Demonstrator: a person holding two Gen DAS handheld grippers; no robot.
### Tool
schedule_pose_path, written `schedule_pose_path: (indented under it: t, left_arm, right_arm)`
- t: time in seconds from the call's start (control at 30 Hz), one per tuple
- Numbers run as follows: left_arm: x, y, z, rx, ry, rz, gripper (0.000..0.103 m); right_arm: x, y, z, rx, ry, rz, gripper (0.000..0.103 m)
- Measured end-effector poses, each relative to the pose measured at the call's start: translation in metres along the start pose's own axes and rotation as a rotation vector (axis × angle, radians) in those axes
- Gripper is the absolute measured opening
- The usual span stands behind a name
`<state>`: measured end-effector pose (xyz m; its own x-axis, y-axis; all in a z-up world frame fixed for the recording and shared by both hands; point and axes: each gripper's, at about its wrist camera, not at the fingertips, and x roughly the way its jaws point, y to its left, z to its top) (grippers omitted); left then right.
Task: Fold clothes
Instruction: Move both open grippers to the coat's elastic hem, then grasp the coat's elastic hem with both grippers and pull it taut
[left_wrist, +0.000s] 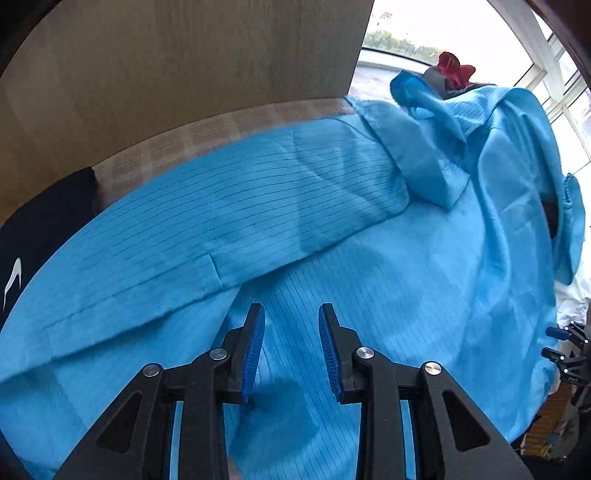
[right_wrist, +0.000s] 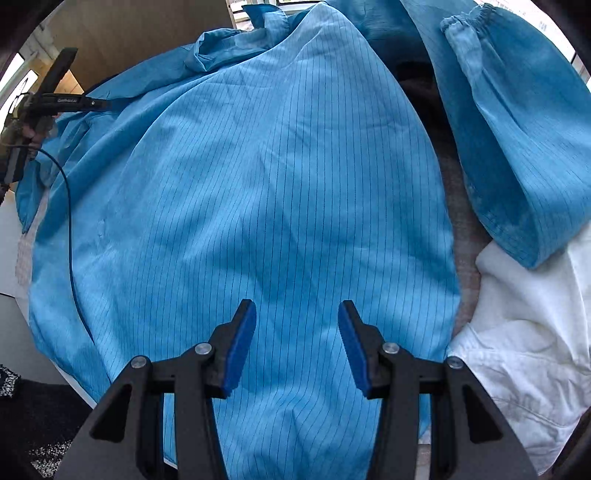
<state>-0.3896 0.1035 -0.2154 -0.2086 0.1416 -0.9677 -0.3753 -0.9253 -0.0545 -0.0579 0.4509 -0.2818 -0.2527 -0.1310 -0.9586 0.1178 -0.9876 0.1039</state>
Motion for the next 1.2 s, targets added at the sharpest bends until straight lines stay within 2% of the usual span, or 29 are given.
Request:
schedule_pose_path:
  t: [0.07,0.17,0.2,0.23,0.3,0.37,0.43,0.5,0.6,0.7,0.83,0.93,1.0,1.07,1.2]
  left_arm:
    - [0.012,0.012,0.012,0.029,-0.007,0.169,0.022]
    - [0.012,0.045,0.029,-0.02,-0.067,0.369,0.019]
    - [0.008,0.056,0.033,-0.042,-0.084,0.407,0.017]
    - [0.003,0.066,0.036,-0.067,-0.094,0.404,0.014]
    - [-0.009,0.078,0.036,-0.09,-0.112,0.381,0.019]
    - [-0.028,0.073,0.024,-0.05,-0.12,0.319,0.019]
    - [-0.051,0.056,0.0,0.013,-0.138,0.288,0.023]
    - [-0.077,0.039,-0.037,0.057,-0.164,0.246,0.03]
    - [-0.115,0.019,-0.11,0.065,-0.183,0.159,0.03]
    - [-0.144,-0.001,-0.191,0.05,-0.179,0.102,0.029]
    - [-0.155,-0.026,-0.297,-0.049,-0.109,0.023,0.033]
    - [-0.151,-0.042,-0.362,-0.131,-0.045,-0.04,0.033]
    - [-0.145,-0.058,-0.389,-0.159,-0.028,-0.048,0.033]
    - [-0.145,-0.074,-0.41,-0.172,-0.026,-0.064,0.033]
    - [-0.134,-0.093,-0.427,-0.133,-0.015,-0.062,0.035]
  right_arm:
    - [0.004,0.003,-0.003,-0.005,0.01,-0.027,0.046]
    - [0.016,0.002,-0.008,0.01,0.045,-0.055,0.046]
    - [0.018,0.0,-0.01,0.015,0.049,-0.062,0.046]
    - [0.018,-0.001,-0.011,0.014,0.043,-0.067,0.046]
    - [0.015,-0.005,-0.011,0.016,0.054,-0.094,0.046]
    - [0.003,-0.014,-0.014,0.036,0.037,-0.091,0.046]
    - [-0.017,-0.027,-0.02,0.066,0.008,-0.054,0.046]
    - [-0.039,-0.041,-0.032,0.081,-0.028,-0.046,0.046]
    - [-0.064,-0.054,-0.057,0.045,-0.048,-0.049,0.046]
    - [-0.075,-0.062,-0.082,0.004,-0.027,-0.025,0.046]
    - [-0.066,-0.069,-0.112,-0.005,-0.001,0.083,0.046]
    - [-0.045,-0.057,-0.13,-0.051,0.016,0.159,0.046]
    - [-0.04,-0.049,-0.142,-0.098,0.023,0.191,0.046]
    - [-0.036,-0.041,-0.148,-0.163,0.026,0.187,0.046]
    - [-0.034,-0.026,-0.155,-0.25,0.02,0.163,0.046]
